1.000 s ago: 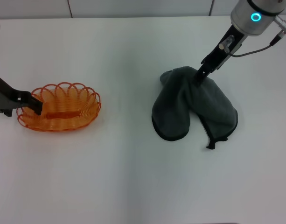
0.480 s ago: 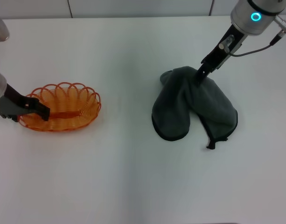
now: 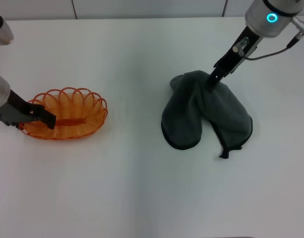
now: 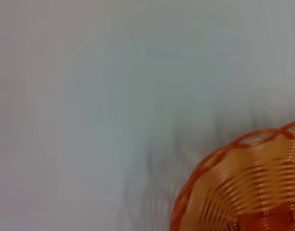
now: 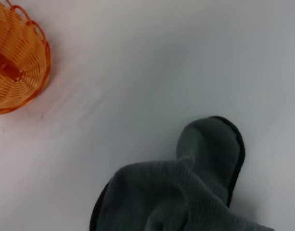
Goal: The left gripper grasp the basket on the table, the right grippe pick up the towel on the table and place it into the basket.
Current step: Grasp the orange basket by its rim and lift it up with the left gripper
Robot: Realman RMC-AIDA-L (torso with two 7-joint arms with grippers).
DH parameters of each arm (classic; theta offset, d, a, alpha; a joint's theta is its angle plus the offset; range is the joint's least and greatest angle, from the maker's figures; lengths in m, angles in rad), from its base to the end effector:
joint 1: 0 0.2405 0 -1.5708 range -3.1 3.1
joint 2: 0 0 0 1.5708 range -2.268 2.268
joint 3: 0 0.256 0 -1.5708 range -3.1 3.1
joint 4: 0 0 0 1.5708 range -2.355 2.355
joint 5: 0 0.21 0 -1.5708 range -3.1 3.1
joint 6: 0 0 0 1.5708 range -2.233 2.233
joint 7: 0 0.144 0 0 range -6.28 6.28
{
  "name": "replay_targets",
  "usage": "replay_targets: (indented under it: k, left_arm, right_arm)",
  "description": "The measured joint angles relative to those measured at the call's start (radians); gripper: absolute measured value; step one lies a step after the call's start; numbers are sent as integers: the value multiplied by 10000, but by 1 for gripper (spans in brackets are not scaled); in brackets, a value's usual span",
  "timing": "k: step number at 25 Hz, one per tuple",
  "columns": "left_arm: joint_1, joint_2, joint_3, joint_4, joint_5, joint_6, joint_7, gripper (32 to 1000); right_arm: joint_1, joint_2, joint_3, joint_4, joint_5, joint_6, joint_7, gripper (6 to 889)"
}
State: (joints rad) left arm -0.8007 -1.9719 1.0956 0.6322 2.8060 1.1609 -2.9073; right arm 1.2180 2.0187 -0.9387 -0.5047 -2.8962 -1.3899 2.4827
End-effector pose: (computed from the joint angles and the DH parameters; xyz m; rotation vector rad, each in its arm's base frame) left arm -0.2953 0.4063 0.0161 -1.9137 -1.6075 0.4444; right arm 0.1456 0.4399 -0.0169 -2.5459 1.0336 -0.6763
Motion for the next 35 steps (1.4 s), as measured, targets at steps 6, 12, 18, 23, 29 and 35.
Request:
replay_targets:
  k: [6,12,18,23,29,35]
  left_arm:
    - [0,1,-3,-2,-5,-5,17,860]
    - [-1,5,-4,-2,-5,-19,20,860]
    - [-1,8,-4,-2,-5,-44,21,859]
    - [6,9,-4,-2,8,-150,13,859]
    - [23,23,-5,-2,59,-210,-44,817]
    - [43,27,6,-3,52,-230,63,646]
  right_arm:
    - [13,0,0,0,0,-23,-12,860]
    - [33,0,0,0,0,-32,-20,860]
    - [49,-1,-1,0,0,-32,-23,860]
    - [59,0,0,0,0,-39,-27,860]
    - [62,0,0,0,0,-50,-39,859]
    - [62,-1,-1,-5,0,-66,-39,859]
